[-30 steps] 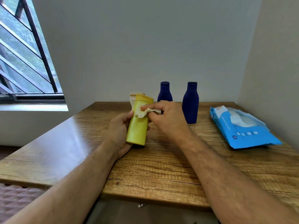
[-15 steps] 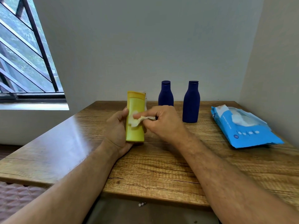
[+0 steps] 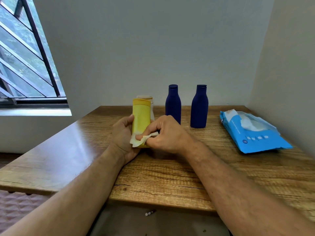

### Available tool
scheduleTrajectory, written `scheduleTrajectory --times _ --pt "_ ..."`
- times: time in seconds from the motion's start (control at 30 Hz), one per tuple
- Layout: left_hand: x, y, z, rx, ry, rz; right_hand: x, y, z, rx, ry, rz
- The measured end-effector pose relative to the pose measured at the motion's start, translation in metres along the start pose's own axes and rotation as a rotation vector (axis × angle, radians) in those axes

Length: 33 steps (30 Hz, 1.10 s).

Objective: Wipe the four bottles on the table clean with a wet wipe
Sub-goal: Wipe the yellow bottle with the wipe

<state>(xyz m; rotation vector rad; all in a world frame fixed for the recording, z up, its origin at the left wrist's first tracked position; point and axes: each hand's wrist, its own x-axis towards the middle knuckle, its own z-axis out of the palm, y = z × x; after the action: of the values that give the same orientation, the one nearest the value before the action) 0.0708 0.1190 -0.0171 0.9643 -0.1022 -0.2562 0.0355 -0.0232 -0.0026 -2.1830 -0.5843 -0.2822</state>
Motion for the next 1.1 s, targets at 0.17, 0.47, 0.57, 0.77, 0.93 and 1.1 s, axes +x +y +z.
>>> scheduleTrajectory --times 0.17,0.47,0.57,0.77,0.93,1.1 --pt "-0.002 -0.001 0.004 -0.013 0.021 0.031 -0.002 -0.001 0.001 -0.06 0.098 -0.005" --pt "-0.024 -0.003 0.02 -0.001 0.036 -0.005 -0.02 -0.014 0.003 -0.106 0.298 0.11" --pt "-0.029 -0.009 0.025 -0.009 0.012 -0.017 -0.033 -0.016 0.006 -0.073 0.409 0.069" --pt "-0.027 -0.014 0.021 -0.004 0.038 -0.053 -0.046 -0.015 0.008 -0.127 0.191 0.031" --pt "-0.033 -0.016 0.02 -0.034 -0.004 -0.062 -0.049 -0.012 0.009 -0.089 0.163 0.001" --pt "-0.036 -0.015 0.019 0.005 -0.042 -0.075 -0.046 -0.014 0.007 -0.179 0.329 0.025"
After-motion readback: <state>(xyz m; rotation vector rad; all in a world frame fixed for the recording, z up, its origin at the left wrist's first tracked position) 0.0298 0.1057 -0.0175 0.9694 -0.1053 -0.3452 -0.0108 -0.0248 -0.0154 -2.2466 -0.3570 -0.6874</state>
